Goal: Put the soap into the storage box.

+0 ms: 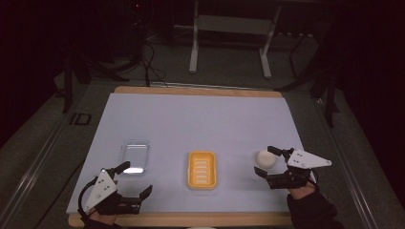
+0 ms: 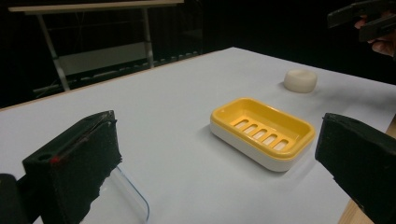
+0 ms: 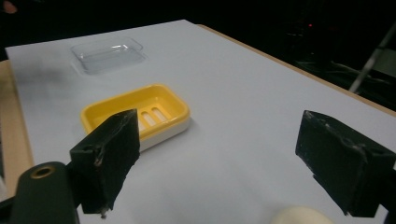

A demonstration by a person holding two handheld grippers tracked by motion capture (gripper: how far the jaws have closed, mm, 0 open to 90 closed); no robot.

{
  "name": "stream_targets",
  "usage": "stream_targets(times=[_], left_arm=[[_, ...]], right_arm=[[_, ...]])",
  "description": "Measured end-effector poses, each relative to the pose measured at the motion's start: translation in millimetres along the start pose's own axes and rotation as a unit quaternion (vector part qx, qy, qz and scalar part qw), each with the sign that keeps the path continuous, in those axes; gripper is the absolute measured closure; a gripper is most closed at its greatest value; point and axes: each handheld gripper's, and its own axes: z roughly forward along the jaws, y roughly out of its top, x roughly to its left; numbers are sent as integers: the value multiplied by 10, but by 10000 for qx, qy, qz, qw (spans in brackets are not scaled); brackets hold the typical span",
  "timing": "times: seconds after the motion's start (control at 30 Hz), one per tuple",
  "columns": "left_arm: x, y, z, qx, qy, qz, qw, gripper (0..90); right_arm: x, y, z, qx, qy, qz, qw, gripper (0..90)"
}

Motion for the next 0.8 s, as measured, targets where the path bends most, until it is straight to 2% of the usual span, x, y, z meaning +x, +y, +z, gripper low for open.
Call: stream_targets(times=[0.13, 0.33, 0.47, 0.63, 0.8], left_arm=[[-6, -1, -6, 15, 5, 15, 10000, 1], [-5, -5, -5, 54, 26, 31, 10000, 1], [-5, -5, 0, 62, 28, 24, 10000, 1], [-7, -7, -1, 74, 28, 35, 10000, 1], [-4, -8, 1, 87, 30, 31, 10000, 1]], right_arm=[[1, -1, -18, 85, -121, 32, 9999, 135], [-3, -29, -67, 216, -173, 110, 9996, 137], [-50, -50, -59, 297, -59, 229, 9993, 139], [-80, -40, -43, 698, 35, 201, 9974, 142], [-111, -39, -5, 1080, 254, 184, 9937, 147]])
